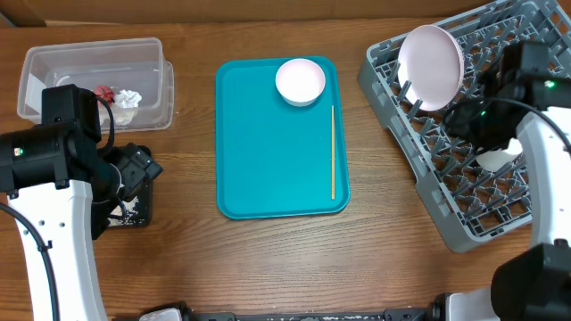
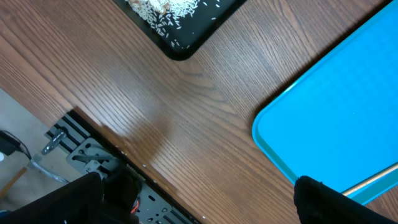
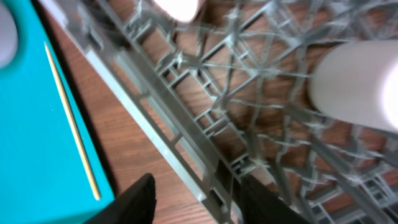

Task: Sort waste into correct bins and load items into the dishwasher
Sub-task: 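Open the right gripper and lift it up off the white cup, then move the right gripper left over the pink saucer on the teal tray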

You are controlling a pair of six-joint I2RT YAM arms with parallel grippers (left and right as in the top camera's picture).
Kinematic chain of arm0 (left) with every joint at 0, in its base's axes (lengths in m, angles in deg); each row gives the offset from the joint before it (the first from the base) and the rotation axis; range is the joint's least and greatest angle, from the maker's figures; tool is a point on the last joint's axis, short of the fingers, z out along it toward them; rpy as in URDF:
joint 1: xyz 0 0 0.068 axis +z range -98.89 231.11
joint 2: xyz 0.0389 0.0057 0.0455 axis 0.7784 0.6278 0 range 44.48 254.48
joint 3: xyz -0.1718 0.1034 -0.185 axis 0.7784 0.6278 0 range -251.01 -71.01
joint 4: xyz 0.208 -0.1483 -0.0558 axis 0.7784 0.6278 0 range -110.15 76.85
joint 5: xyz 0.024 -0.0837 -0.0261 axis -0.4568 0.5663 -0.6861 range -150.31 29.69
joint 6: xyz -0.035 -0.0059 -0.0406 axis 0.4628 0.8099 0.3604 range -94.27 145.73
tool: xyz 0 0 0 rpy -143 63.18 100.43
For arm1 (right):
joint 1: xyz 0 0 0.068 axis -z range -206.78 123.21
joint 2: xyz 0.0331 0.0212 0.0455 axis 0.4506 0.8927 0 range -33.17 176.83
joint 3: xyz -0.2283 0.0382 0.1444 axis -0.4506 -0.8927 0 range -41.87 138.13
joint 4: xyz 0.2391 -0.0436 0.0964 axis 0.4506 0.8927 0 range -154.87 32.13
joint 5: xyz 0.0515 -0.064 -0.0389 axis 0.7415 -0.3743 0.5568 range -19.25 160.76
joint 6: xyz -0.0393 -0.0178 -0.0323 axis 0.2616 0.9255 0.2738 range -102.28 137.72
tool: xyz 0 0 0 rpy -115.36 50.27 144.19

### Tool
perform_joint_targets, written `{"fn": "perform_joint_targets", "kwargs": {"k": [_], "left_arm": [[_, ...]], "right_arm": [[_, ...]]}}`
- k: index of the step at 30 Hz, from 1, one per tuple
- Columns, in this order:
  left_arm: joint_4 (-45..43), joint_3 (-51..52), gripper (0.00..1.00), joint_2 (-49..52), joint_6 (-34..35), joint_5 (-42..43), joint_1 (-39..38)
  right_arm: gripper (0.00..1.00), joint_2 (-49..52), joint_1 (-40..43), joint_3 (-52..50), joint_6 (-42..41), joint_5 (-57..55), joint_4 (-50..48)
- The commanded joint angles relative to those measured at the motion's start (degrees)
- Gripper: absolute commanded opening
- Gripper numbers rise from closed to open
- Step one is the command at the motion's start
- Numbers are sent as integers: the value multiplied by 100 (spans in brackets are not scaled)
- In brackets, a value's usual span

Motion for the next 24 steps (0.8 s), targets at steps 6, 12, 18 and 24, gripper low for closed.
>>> {"fn": "perform_joint_targets", "kwargs": {"k": [6,12,18,24], "left_arm": [[4,9,100,26,33,-96,-2],[4,9,100,26,33,-96,-2],[2,9,100,26,33,-96,-2],[4,9,100,26,33,-96,-2]], "right_arm": [[59,24,-170,-968,446,487,-682],[59,24,-302,-1069,446,492,-848],[56,24,-400,-1311,439,490,-984],[53,24,-400,-1322,396,450,-979]]}}
